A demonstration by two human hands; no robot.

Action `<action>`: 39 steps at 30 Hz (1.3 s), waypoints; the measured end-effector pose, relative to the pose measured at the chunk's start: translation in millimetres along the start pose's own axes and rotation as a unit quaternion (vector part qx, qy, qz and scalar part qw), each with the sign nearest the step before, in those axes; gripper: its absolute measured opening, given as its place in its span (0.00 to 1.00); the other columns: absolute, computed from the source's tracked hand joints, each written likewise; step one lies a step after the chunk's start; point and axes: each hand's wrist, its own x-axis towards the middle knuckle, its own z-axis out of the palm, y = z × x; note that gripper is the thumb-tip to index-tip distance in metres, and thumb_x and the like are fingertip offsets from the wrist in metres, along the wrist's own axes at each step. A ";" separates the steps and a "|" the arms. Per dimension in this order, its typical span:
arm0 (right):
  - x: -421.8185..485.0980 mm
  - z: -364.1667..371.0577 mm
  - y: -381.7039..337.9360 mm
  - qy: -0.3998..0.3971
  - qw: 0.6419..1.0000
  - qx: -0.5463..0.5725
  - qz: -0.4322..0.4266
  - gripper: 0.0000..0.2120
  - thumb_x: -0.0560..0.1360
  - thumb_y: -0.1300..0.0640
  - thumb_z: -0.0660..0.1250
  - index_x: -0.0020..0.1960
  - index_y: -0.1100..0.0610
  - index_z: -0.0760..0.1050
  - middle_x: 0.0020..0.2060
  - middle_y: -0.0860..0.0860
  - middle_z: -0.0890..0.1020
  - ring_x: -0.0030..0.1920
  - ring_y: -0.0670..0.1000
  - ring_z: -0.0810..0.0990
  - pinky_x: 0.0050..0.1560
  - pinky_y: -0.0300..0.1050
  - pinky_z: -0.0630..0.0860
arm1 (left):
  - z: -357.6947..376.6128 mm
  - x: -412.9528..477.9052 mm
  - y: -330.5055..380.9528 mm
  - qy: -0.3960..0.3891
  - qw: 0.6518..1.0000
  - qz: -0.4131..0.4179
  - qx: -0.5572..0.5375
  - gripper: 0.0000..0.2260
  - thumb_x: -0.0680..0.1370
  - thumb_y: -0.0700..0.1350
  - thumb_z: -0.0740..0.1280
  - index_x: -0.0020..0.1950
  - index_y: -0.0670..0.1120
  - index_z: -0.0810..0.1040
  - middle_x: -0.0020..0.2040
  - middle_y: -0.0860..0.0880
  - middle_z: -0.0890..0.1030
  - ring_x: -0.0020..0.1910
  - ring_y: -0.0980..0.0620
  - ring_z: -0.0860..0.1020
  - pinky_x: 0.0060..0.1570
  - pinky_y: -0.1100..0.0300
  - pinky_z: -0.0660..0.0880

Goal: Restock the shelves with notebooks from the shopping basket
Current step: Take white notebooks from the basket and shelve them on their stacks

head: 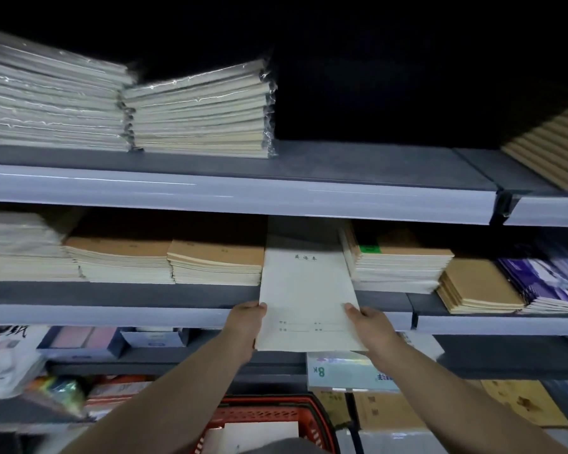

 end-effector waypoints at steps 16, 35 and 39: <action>18.8 -1.5 -19.0 -0.051 0.994 0.075 0.064 0.09 0.81 0.54 0.63 0.51 0.61 0.74 0.39 0.56 0.83 0.28 0.48 0.82 0.27 0.38 0.77 | 15.9 30.4 26.3 -0.003 0.997 -0.065 -0.051 0.13 0.81 0.45 0.65 0.62 0.40 0.74 0.59 0.41 0.77 0.54 0.40 0.77 0.39 0.48 0.79; 55.7 24.4 -31.5 -0.023 0.962 0.264 0.070 0.06 0.73 0.70 0.70 0.49 0.64 0.77 0.39 0.55 0.84 0.38 0.51 0.84 0.34 0.39 0.79 | 25.8 63.0 27.5 -0.108 0.985 -0.026 -0.135 0.10 0.76 0.35 0.69 0.56 0.39 0.76 0.44 0.46 0.86 0.42 0.51 0.85 0.39 0.59 0.79; 61.1 27.5 -34.7 -0.022 0.963 0.258 0.077 0.02 0.75 0.67 0.69 0.47 0.63 0.77 0.39 0.55 0.83 0.37 0.51 0.83 0.34 0.42 0.78 | 29.1 67.7 25.9 -0.087 0.985 -0.027 -0.149 0.08 0.75 0.34 0.70 0.53 0.38 0.74 0.42 0.45 0.86 0.41 0.51 0.85 0.41 0.59 0.78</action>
